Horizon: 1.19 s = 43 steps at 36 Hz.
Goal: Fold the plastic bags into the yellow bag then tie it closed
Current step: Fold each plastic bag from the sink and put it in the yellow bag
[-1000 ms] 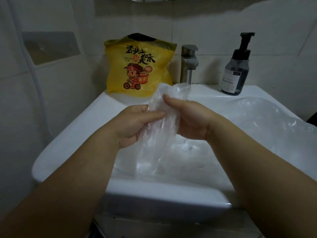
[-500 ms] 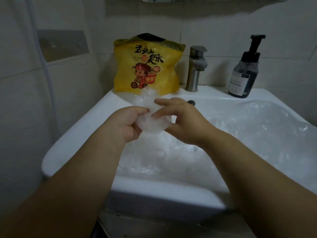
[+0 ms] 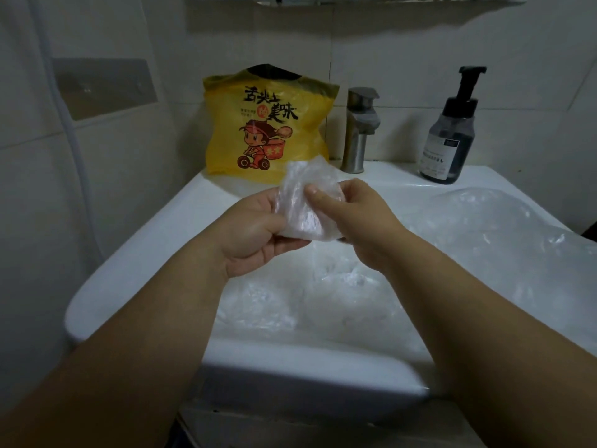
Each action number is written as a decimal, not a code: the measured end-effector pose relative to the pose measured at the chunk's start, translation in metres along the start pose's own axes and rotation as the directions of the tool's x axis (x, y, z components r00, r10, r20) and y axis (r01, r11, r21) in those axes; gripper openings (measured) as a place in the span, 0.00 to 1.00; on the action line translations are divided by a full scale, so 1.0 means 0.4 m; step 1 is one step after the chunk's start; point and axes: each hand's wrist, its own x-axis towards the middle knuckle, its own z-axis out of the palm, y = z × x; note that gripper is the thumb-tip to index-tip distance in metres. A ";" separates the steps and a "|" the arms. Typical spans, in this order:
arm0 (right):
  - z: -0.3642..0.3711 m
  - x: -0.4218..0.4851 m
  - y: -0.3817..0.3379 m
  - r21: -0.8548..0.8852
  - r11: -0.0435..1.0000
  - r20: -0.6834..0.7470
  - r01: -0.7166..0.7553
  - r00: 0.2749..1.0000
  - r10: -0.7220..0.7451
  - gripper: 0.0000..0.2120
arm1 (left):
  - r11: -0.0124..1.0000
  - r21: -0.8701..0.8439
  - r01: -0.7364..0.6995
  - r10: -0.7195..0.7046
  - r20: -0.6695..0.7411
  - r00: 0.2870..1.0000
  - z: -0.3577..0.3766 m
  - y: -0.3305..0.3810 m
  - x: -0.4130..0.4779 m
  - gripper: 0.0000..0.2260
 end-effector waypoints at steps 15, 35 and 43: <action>-0.026 -0.003 -0.009 0.168 0.965 0.324 -0.199 0.936 0.137 0.15 | 1.000 -0.008 -0.005 0.006 0.067 0.998 -0.009 -0.001 -0.003 0.34; -0.037 0.015 -0.006 0.381 0.887 0.276 -0.262 0.948 0.162 0.05 | 0.990 -0.111 -0.088 0.046 -0.334 0.942 -0.009 0.007 0.007 0.03; -0.046 0.009 -0.020 0.451 0.852 0.278 -0.264 0.949 0.146 0.08 | 0.991 -0.106 -0.080 0.053 -0.239 0.970 -0.014 0.015 0.000 0.06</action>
